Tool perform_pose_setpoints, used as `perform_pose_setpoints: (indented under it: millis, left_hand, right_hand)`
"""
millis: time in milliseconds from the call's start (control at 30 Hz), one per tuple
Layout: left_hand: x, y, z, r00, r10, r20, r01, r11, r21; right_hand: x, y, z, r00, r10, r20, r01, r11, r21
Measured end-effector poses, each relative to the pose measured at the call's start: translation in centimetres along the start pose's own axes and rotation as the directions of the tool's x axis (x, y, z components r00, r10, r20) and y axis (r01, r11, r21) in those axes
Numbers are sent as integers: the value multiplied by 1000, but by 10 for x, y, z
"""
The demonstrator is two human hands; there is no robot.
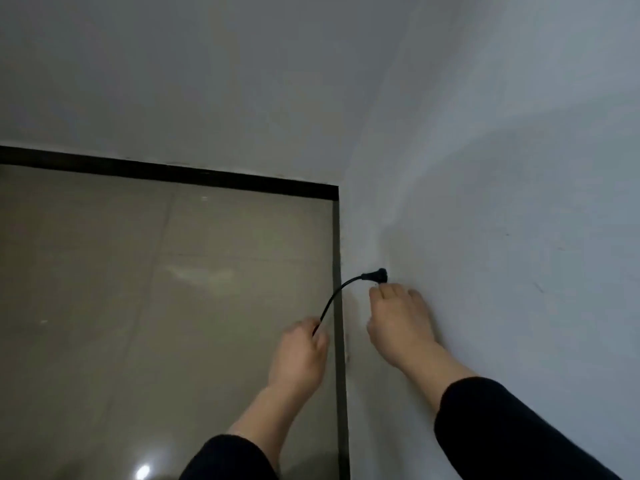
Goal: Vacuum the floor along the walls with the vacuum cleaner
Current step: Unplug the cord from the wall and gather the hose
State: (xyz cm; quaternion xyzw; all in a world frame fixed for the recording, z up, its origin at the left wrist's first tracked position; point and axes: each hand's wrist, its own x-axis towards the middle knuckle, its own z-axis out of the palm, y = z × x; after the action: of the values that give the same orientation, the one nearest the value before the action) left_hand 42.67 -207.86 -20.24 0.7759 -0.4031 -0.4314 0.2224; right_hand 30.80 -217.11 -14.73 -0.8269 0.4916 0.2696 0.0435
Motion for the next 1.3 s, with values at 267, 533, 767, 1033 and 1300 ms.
perform_pose_setpoints:
  millis: [267,533,767,1033,1300]
  left_hand:
    - [109,-18,63,996,-14,84,19,998,-62]
    - [133,-39,65,995,90,35,-87,994,-69]
    - [118,-60,38,998,38,-46,-42,995,-95]
    - [66,-85,3,998,-58,7,58,966,-252]
    - [-46,-110,-40,990,-128,-59,96,920,-380]
  right_hand:
    - [94,31,45,987,-109,120,146,920,-363]
    - [124,31,57,985,-159,58,170,919,-356]
    - [127,-3,43,980,-192,51,198,930,-309]
    - [95,-45,41,966,-250,67,254,965,-59]
    - [2,-97,28,937,-333,-106,341,938,58]
